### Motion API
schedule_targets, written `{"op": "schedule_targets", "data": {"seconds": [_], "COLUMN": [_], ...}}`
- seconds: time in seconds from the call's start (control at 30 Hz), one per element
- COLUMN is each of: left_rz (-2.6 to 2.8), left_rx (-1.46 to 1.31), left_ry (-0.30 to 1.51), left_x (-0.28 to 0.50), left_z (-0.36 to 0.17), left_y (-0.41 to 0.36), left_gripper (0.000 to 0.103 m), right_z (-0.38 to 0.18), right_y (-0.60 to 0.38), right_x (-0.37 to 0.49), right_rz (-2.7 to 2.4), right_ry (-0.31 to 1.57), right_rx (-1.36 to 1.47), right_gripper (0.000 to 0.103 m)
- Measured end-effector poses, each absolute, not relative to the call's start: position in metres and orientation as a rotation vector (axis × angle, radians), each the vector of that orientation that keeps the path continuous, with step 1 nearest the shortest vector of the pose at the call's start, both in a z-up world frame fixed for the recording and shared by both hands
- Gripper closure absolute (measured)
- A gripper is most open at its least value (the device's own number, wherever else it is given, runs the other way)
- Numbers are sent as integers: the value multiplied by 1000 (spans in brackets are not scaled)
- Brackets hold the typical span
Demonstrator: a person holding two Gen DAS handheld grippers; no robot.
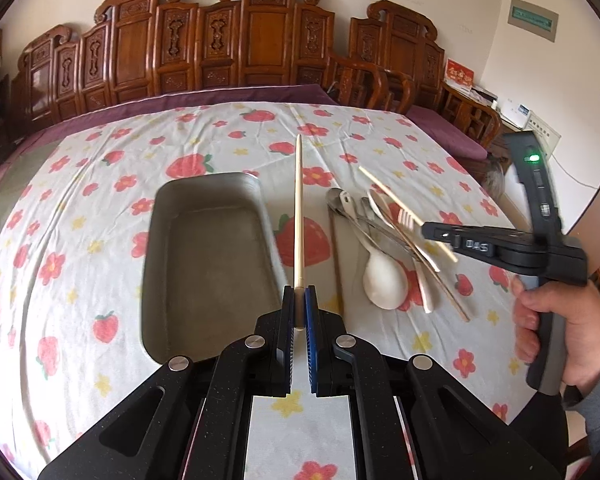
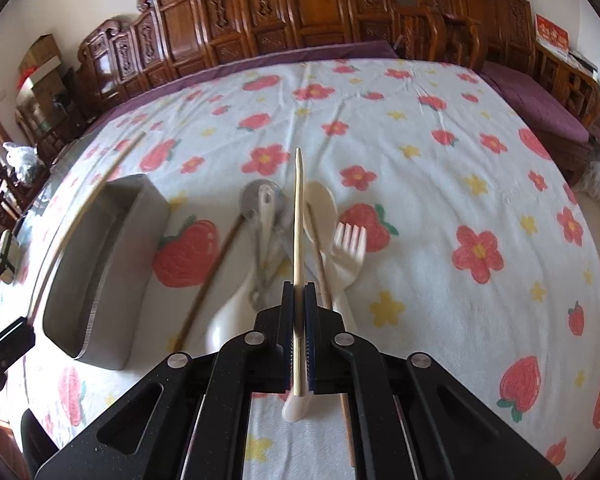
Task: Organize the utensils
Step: 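Carry both chopsticks over the metal tray and open both tools to drop them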
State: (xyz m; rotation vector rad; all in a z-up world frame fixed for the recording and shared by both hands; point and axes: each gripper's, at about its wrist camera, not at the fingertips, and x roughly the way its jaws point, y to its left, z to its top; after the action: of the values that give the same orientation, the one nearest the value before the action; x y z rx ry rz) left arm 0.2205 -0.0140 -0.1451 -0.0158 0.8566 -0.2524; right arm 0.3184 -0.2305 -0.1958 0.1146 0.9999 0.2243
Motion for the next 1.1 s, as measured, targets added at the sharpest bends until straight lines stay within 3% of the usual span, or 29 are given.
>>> {"op": "schedule_targets", "data": {"seconds": [0.67,0.73,0.8,1.0,1.1], "left_rz": [-131,-131,-131,-128,-111], "left_rx": [-38,-50,-60,-63,-56], "left_ry": [945,951,946,913,892], "left_x": [239,241,239,227,220], "left_z": [-175,-176,-175,-166,-160], "left_y": [45,47,49,55,61], "left_gripper": [98,94,84,72,72], "right_z": [-149,-150,-151,-159,-165], "right_y": [-125,-119,-113,-96,-85], "right_x": [272,271,271,273,277], "right_rz": [493,502,511,523,526], "right_ry": [930,932,935,952,965], "right_rx": [63,59,58,46,43], "right_gripper": [97,97,97,97,97]}}
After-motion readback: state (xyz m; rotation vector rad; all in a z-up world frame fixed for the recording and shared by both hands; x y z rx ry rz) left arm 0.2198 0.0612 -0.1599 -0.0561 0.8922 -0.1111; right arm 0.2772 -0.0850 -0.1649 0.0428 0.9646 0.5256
